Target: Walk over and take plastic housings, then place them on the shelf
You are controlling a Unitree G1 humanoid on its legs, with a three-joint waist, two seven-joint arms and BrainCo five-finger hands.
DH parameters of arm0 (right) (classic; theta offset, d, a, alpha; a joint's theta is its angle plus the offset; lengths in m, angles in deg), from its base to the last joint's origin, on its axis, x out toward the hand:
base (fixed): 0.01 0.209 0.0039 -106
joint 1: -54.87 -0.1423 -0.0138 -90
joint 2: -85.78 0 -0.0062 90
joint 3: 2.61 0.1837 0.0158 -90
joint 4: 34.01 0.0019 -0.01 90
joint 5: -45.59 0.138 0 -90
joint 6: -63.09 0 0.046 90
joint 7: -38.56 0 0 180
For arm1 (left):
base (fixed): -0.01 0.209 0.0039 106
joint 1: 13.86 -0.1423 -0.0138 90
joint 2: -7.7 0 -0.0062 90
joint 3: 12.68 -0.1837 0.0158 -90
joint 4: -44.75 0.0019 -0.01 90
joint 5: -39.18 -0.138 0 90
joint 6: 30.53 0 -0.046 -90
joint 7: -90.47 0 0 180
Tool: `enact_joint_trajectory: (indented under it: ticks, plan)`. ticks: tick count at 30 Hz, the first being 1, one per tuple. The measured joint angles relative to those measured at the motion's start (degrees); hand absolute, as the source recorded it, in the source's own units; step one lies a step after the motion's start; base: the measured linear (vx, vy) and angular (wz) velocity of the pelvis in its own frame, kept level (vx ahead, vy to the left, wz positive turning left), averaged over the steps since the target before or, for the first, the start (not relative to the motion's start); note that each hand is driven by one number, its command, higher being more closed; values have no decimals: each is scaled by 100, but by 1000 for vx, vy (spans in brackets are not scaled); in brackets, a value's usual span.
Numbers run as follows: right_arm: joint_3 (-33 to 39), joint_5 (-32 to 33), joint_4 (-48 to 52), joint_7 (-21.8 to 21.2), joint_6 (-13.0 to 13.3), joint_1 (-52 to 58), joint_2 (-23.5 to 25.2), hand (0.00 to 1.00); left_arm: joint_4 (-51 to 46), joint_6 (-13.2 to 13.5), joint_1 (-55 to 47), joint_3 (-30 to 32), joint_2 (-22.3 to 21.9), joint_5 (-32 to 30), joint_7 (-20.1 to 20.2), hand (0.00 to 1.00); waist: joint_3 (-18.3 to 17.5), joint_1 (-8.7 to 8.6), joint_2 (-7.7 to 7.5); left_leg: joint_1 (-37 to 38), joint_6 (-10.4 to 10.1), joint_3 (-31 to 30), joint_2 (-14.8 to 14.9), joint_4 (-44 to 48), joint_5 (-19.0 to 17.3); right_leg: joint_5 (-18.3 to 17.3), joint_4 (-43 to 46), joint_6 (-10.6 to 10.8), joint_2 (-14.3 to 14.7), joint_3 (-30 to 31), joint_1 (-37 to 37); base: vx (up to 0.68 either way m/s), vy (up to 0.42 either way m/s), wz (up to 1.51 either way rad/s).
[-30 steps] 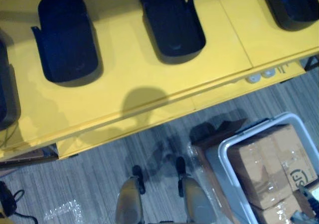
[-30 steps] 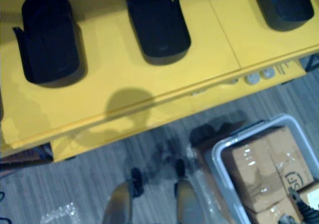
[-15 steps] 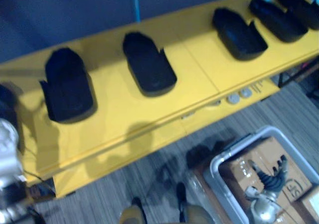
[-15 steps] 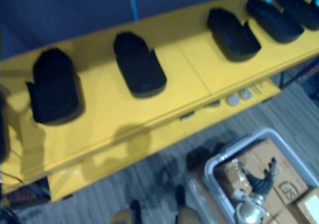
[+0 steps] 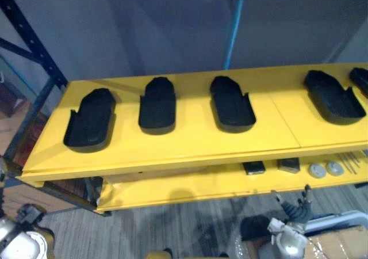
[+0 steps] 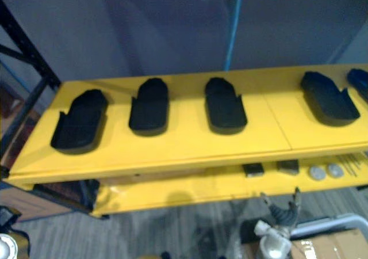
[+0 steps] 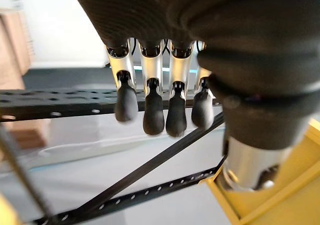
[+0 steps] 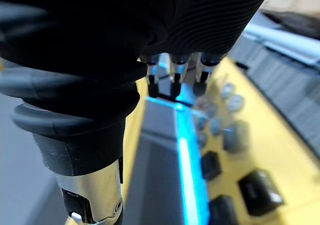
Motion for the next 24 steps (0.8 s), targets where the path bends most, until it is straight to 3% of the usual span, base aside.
enact_joint_trajectory:
  ticks: [7, 10, 15, 24]
  plan:
    - [-3, -9, -344, 4, -145, -4, -183, 0, 383, -23, -126, -540, -9, 1149, 1858, 100, -45, -40, 71, 0, -75, 22, 0, -69, 107, 58, 2, 75, -15, -8, -44, -17, -14, 1]
    - [23, -54, -653, 125, -356, -5, -289, 0, 1189, -38, -15, -731, 48, 1445, 2198, 100, -43, -156, 66, 11, -67, 35, -20, -74, 112, 85, 3, 104, -37, 7, -72, 63, 19, -2]
    - [138, 125, -705, 82, -370, 197, -300, 0, 1786, -53, 159, -735, 330, 1568, 2151, 100, -14, -190, 34, 35, -58, 179, -33, -102, 103, 94, 5, 112, -59, 136, -134, 51, 19, -12]
    - [742, 122, -1086, -244, -417, 275, -381, 0, 2760, -191, 454, -662, 677, 1588, 1881, 100, 94, -425, 177, 89, 0, 366, -58, -24, -18, 89, 101, 117, -102, 337, -211, -6, 19, -13]
